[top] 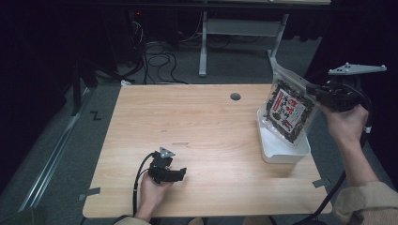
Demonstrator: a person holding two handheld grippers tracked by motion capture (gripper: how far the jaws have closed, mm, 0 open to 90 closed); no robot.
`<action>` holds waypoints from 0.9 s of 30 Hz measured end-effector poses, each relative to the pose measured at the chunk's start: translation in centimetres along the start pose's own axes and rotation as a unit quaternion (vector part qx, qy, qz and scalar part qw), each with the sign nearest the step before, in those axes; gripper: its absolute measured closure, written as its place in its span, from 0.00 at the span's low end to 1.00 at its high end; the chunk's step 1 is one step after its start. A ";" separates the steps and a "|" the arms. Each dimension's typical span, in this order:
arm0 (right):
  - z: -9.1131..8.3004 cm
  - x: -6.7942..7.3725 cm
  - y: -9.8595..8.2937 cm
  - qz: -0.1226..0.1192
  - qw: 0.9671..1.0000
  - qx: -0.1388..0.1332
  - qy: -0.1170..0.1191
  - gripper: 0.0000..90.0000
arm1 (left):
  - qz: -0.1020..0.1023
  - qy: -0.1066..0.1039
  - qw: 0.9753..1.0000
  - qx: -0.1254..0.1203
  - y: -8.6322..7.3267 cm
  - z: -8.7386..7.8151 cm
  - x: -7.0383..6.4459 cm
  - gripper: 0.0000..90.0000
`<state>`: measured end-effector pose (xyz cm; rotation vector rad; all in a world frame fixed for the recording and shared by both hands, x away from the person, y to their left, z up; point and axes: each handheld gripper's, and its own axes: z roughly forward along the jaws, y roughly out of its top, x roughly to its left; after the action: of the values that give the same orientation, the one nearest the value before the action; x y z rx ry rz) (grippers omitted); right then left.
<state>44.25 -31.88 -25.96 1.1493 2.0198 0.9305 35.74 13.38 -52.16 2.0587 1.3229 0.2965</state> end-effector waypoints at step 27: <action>2.0 -1.0 -2.1 0.014 0.999 0.015 -0.036 1.00 | 0.000 0.007 1.000 0.003 0.0 0.1 0.0 0.29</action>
<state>45.29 -33.04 -28.59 1.2118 1.9713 0.8630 35.80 13.31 -52.28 2.0650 1.3320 0.3078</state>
